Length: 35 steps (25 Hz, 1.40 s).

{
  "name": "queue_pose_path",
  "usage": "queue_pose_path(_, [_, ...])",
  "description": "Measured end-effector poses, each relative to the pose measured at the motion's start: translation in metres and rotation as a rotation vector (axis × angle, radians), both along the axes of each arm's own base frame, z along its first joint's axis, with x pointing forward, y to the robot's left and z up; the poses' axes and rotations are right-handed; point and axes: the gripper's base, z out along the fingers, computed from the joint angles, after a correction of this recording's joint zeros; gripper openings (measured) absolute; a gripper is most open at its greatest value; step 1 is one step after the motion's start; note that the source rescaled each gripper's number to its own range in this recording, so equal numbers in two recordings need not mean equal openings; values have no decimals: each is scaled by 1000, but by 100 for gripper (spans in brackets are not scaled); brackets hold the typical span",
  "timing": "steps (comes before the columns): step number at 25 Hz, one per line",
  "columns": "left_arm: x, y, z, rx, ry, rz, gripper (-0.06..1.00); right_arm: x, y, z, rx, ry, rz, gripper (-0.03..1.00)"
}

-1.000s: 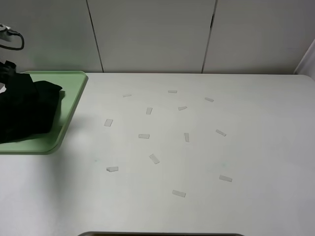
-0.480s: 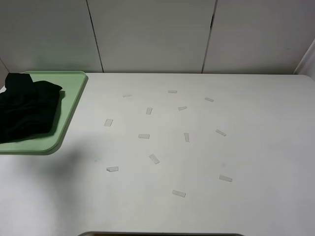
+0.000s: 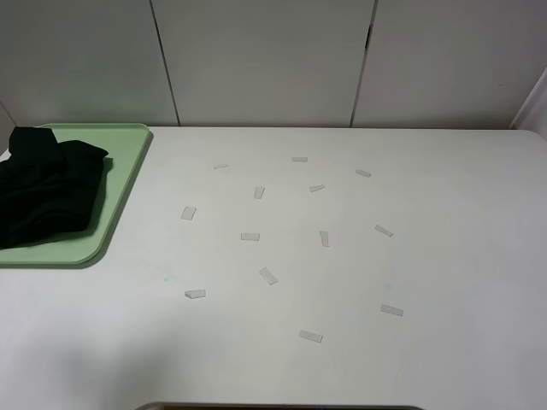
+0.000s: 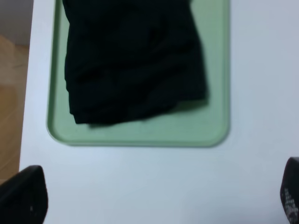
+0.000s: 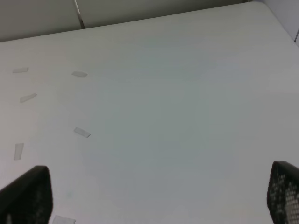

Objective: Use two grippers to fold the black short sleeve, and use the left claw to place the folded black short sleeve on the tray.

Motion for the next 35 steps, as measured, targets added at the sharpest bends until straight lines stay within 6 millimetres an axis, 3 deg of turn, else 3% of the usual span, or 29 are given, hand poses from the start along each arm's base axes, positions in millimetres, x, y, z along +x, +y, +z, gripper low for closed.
queue_pose_path(4, [-31,-12,9,1,-50,-36,100,0,0,0,0,0,0,100])
queue_pose_path(12, [-79,-27,7,-21,-104,-66,100,0,0,0,0,0,0,100])
queue_pose_path(20, [-128,-41,-34,-69,-177,-94,100,0,0,0,0,0,0,100])
queue_pose_path(26, [-155,-48,-74,-81,-222,-106,100,0,0,0,0,0,0,100])
queue_pose_path(35, [-167,-43,-104,-32,-321,-175,100,0,0,0,0,0,0,100])
